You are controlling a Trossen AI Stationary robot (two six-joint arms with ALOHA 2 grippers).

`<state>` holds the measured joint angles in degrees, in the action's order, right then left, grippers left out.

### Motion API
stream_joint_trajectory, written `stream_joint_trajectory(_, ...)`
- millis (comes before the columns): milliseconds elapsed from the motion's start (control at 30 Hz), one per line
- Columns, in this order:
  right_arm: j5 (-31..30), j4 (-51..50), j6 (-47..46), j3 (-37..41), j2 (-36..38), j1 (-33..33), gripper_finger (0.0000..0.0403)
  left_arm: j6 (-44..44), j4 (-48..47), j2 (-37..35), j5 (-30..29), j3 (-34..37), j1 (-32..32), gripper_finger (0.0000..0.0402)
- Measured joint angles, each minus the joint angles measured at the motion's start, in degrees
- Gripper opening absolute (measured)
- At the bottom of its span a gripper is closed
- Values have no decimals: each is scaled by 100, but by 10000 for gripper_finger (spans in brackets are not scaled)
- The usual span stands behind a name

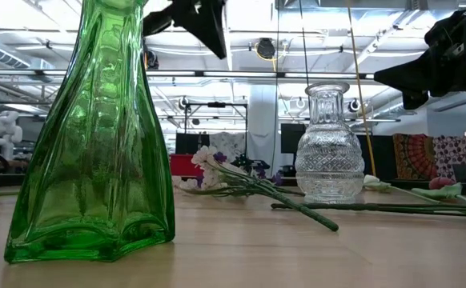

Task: Sort flowers into vase by color
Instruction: Put the left white flowers into the green vase

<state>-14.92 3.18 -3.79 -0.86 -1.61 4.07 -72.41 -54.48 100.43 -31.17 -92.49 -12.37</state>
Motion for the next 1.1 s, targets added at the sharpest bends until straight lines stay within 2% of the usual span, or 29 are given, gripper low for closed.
stream_joint_trajectory(167,1,0,-2,1,-2,-1,0,-642,-22,357,20,0,161,45)
stream_joint_trajectory(233,0,0,0,0,0,-1,0,-681,-25,547,217,2,239,67)
stream_joint_trajectory(433,1,0,-2,0,-1,0,0,-996,44,1137,1549,2,480,148)
stream_joint_trajectory(567,0,-2,0,0,-2,-2,0,-1685,48,1445,2312,2,617,185)
stream_joint_trajectory(667,0,0,0,0,-1,0,0,-1879,55,1655,2771,4,687,192)
stream_joint_trajectory(800,0,0,0,0,-2,-2,0,-1879,237,1875,3072,4,723,194)
stream_joint_trajectory(1100,2,-2,0,0,-2,-2,0,-1877,751,2290,3152,9,767,194)
